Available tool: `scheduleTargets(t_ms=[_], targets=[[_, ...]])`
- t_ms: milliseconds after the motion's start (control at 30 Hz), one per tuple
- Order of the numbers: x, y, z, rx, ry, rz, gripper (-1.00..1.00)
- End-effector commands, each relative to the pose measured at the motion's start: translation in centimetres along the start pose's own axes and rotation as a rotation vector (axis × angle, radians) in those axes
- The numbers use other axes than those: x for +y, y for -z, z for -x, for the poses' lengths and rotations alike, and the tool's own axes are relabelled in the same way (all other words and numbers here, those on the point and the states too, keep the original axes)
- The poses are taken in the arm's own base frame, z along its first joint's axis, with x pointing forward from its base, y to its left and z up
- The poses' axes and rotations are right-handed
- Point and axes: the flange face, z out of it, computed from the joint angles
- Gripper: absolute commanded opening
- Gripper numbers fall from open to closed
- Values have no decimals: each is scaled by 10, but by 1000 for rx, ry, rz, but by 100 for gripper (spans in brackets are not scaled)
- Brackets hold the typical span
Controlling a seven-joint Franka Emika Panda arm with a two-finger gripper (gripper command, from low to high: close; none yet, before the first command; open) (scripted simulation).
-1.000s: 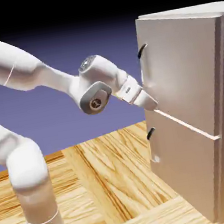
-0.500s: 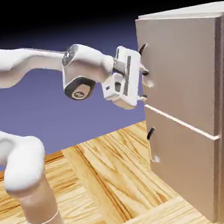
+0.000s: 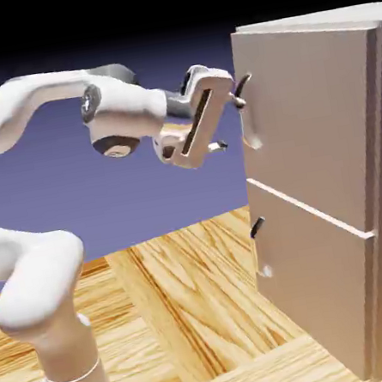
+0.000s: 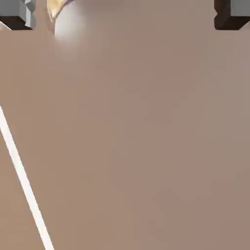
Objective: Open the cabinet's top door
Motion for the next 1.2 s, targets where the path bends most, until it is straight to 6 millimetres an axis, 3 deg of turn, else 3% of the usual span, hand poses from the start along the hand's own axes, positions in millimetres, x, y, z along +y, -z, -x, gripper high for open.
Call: scheduleTargets(t_ms=[0,333,667,733,900,933,967,1000,1167], targets=[[3,1,0,-14,-54,-4,0],[32,-2,-4,-168,-571,-10,0],[62,-24,-19,-329,-1055,51,0],[63,-24,-19,-332,-1062,52,0],[57,-72,-5,-332,-1062,52,0],[57,-72,-5,-332,-1062,52,0],[57,-72,-5,-332,-1062,52,-100],[57,-72,-5,-332,-1062,52,-100],[39,-29,-25,-294,-1038,197,-100]])
